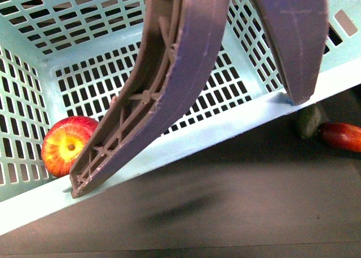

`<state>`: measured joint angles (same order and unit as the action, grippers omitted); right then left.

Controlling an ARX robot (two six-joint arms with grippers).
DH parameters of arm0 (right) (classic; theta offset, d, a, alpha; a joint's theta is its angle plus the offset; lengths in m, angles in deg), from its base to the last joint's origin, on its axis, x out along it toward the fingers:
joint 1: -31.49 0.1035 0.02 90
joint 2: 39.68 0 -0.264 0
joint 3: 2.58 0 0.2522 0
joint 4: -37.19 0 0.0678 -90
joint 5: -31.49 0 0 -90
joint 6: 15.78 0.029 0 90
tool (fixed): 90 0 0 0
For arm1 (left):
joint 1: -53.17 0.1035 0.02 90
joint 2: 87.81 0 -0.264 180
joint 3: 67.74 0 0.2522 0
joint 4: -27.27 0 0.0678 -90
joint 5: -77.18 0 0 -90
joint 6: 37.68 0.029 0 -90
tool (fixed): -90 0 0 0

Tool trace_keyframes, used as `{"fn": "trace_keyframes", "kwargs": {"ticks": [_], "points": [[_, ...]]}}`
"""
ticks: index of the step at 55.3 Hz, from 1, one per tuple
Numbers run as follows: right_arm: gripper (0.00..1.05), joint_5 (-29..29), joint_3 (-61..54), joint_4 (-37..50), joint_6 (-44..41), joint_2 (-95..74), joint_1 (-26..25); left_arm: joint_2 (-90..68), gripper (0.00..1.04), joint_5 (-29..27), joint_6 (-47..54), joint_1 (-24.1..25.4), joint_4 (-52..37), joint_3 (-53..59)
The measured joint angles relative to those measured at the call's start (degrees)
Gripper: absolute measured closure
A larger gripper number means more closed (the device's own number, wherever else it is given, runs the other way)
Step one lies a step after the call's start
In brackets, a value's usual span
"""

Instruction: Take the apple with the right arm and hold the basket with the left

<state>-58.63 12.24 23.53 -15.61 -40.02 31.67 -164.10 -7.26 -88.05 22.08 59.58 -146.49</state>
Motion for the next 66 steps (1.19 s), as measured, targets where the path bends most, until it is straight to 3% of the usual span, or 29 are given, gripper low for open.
{"fn": "trace_keyframes", "kwargs": {"ticks": [11, 23, 28, 37, 48, 66], "points": [[0.07, 0.0, 0.0, 0.0, 0.0, 0.0, 0.0, 0.0, 0.88, 0.0, 0.0, 0.0, 0.0, 0.0], [0.09, 0.0, 0.0, 0.0, 0.0, 0.0, 0.0, 0.0, 0.88, 0.5, -0.8, 0.0, -0.9, 0.3], [0.09, 0.0, 0.0, 0.0, 0.0, 0.0, 0.0, 0.5, 0.88, 1.2, -7.8, 0.3, -8.5, 2.8], [0.09, 0.0, 0.0, 0.0, 0.0, 0.0, 0.0, 1.8, 0.88, 1.1, -17.1, 3.3, -10.4, 4.4], [0.09, 0.0, 0.0, 0.0, 0.0, 0.0, 0.0, 3.5, 0.88, 1.4, -24.5, 12.7, -11.7, 7.3], [0.09, 0.0, 0.0, 0.0, 0.0, 0.0, 0.0, -3.2, 0.88, -1.9, -23.8, 30.9, -12.0, 8.0]]}}
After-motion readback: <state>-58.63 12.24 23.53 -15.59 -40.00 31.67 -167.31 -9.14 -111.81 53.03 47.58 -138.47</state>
